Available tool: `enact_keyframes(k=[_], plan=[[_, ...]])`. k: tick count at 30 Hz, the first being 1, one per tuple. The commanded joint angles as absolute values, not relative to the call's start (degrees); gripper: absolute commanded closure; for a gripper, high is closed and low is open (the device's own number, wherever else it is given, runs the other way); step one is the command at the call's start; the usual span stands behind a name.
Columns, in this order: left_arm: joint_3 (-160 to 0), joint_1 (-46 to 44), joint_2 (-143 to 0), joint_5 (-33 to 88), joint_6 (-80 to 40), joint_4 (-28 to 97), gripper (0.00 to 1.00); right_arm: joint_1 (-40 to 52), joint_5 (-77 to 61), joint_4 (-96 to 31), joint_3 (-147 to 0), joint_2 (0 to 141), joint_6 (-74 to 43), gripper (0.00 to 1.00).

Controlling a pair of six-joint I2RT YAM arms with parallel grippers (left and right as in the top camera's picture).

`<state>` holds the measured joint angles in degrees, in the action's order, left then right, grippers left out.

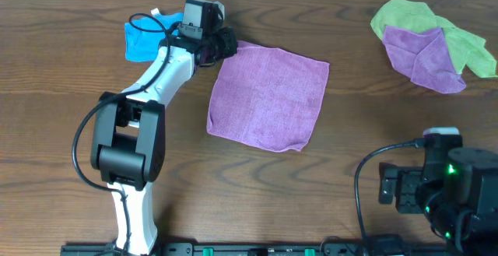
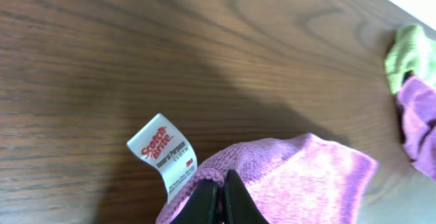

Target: Fold the cloth

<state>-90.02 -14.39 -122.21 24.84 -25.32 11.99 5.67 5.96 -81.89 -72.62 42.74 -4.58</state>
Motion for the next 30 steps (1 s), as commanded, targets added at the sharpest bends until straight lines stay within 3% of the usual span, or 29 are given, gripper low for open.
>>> enact_keyframes(k=[1,2,4,5,19,24,25,30], plan=[[-91.2,-13.8,-123.7,22.4,-24.4,12.3,0.75,5.2,5.3,-81.6,-72.2,43.1,-5.7,0.01],[-91.2,-13.8,-123.7,22.4,-24.4,12.4,0.54,5.2,5.0,-81.5,-72.2,43.1,-5.8,0.01],[-91.2,-13.8,-123.7,22.4,-24.4,12.9,0.24,5.2,3.8,-81.2,-72.2,43.1,-5.8,0.01],[-91.3,-13.6,-123.6,22.5,-24.4,13.4,0.02,5.2,3.6,-81.0,-72.2,43.1,-5.8,0.01],[-92.8,-6.4,-115.1,35.1,-21.5,31.1,0.02,5.2,4.5,-77.1,-69.5,46.1,-5.7,0.04],[-92.7,-6.5,-105.4,30.1,-12.1,43.6,0.0,5.2,4.5,-77.8,-69.5,45.8,-5.7,0.04],[-92.7,-6.9,-103.4,28.4,-10.4,46.1,0.05,5.2,4.5,-78.3,-69.5,45.5,-5.7,0.04],[-86.7,-7.6,-93.2,26.6,-8.1,53.1,0.09,5.2,4.5,-80.5,-69.5,41.7,-5.8,0.03]])
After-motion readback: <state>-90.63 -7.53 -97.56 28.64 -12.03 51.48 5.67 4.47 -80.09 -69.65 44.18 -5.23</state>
